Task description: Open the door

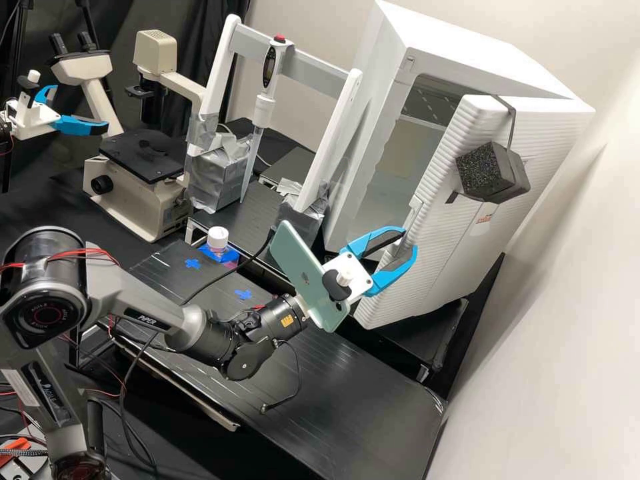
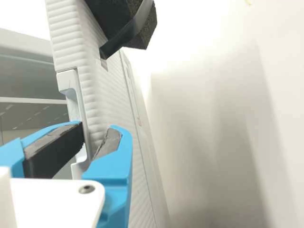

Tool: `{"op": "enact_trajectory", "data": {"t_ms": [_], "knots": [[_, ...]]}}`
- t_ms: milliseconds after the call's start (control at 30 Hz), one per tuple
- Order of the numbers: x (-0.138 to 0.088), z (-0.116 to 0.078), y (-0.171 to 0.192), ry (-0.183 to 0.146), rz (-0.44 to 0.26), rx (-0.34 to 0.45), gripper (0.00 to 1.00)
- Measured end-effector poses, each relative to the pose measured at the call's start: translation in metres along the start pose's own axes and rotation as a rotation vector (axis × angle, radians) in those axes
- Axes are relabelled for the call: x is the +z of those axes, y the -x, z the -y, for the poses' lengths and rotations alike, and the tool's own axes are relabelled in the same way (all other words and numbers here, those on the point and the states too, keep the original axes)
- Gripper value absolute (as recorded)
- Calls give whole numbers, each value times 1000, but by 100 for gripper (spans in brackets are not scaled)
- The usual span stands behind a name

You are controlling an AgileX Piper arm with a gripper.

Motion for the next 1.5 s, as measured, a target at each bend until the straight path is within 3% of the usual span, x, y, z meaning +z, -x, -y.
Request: {"op": "enact_trajectory", "data": {"t_ms": [133, 167, 367, 567, 667, 800, 900, 1000, 1100, 1167, 1300, 1500], "knots": [[-1, 2, 0, 2, -18, -11, 0], [-1, 3, 0, 4, -18, -17, 100], [4, 3, 13, 3, 11, -9, 100], [2, -18, 55, 66, 46, 89, 100], [-16, -22, 81, 92, 5, 160, 100], [-43, -10, 107, 108, -108, 165, 100], [-63, 4, 120, 95, -226, 111, 100], [-81, 20, 129, 89, -363, 7, 100], [-90, 34, 132, 36, -437, -97, 100], [-92, 43, 132, 13, -454, -143, 100], [-93, 58, 133, 31, -457, -163, 100], [-88, 71, 133, -65, -382, -142, 100]]}}
